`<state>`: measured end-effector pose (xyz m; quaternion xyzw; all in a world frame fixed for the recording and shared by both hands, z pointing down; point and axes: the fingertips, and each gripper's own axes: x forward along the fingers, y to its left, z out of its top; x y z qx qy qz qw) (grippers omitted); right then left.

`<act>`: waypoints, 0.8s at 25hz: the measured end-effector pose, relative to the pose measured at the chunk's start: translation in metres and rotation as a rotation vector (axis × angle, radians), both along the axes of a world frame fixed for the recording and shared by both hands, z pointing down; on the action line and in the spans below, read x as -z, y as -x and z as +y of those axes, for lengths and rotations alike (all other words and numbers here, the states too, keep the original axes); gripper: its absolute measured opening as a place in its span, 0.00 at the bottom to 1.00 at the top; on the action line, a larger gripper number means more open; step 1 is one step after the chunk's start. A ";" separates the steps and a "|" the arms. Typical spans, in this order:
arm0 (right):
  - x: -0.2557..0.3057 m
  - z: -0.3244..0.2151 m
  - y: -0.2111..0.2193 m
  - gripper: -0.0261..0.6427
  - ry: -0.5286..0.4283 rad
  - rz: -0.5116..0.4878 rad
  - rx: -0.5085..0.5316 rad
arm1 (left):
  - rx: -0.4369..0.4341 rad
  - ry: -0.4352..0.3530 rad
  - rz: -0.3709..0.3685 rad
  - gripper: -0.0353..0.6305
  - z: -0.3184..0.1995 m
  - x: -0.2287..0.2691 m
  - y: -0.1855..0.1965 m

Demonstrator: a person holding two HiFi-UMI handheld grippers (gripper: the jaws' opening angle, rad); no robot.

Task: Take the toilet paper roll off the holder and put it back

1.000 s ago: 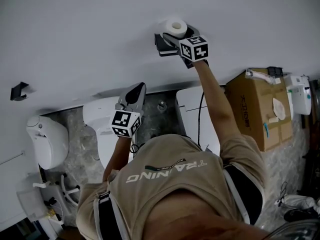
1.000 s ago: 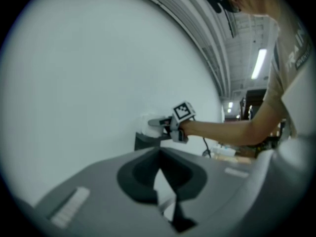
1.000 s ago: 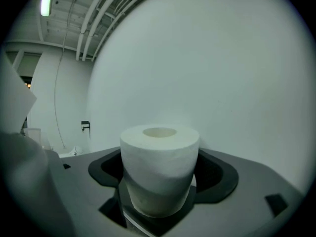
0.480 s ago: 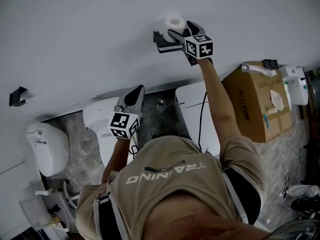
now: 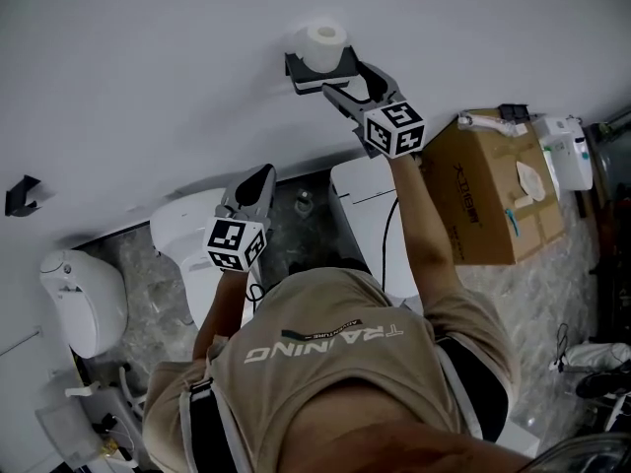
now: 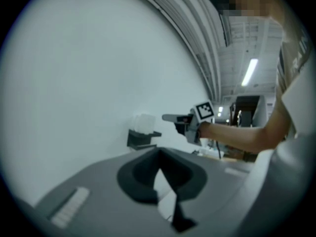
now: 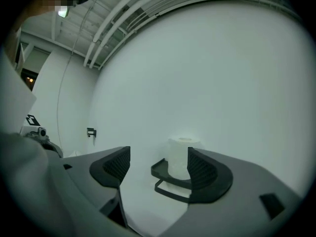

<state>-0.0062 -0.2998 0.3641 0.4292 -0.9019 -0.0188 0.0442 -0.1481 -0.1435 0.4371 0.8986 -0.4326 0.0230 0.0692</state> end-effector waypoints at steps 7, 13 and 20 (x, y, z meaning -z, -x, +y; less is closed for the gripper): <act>-0.011 0.054 -0.016 0.21 -0.016 -0.010 -0.039 | 0.003 0.000 0.011 0.06 0.023 -0.002 -0.020; -0.016 0.098 -0.050 0.07 -0.003 -0.066 -0.065 | 0.033 -0.001 -0.006 0.06 0.060 -0.003 -0.046; -0.024 0.184 -0.104 0.06 0.031 -0.050 -0.007 | 0.080 -0.003 -0.015 0.06 0.128 0.000 -0.112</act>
